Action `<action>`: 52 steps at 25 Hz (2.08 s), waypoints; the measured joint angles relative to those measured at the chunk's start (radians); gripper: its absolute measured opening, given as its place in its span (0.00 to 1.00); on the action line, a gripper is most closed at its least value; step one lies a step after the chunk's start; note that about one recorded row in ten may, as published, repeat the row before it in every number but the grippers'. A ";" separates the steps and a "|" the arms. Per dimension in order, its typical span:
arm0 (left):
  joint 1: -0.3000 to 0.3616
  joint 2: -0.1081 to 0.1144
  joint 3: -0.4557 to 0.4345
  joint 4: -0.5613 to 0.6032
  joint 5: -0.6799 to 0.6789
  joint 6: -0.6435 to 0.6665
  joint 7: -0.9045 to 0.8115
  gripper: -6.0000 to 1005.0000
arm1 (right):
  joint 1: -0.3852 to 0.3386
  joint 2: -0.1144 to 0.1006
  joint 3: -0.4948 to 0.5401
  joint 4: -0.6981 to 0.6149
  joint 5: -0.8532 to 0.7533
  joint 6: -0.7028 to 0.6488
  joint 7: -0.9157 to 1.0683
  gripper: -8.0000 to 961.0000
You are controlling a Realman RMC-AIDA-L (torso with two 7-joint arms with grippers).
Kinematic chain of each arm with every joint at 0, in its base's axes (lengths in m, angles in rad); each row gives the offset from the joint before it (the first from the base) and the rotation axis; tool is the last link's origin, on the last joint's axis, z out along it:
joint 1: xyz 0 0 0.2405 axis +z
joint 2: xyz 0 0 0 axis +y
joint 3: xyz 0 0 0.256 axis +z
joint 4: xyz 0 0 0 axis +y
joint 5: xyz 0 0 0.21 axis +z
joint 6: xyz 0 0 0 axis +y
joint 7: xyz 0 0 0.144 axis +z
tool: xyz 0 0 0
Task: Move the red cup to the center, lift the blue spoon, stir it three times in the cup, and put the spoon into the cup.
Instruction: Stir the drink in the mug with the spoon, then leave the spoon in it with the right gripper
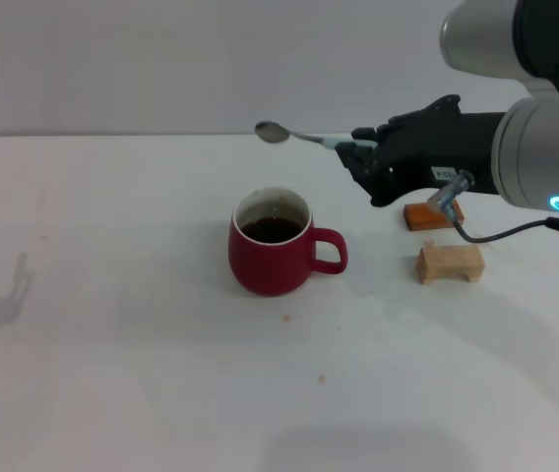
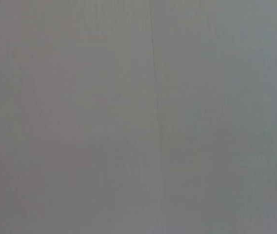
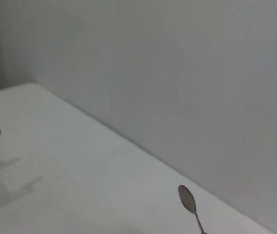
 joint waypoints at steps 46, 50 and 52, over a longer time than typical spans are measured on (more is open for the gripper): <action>0.004 0.000 0.000 0.001 0.000 -0.003 0.000 0.85 | 0.245 0.003 -0.036 -0.217 -0.080 0.208 0.058 0.14; 0.005 0.000 0.000 0.001 0.000 -0.002 0.000 0.85 | 0.265 0.004 -0.041 -0.253 -0.078 0.199 0.058 0.14; 0.006 0.000 0.000 0.001 0.000 -0.001 0.000 0.85 | 0.275 0.005 -0.043 -0.271 -0.075 0.196 0.058 0.14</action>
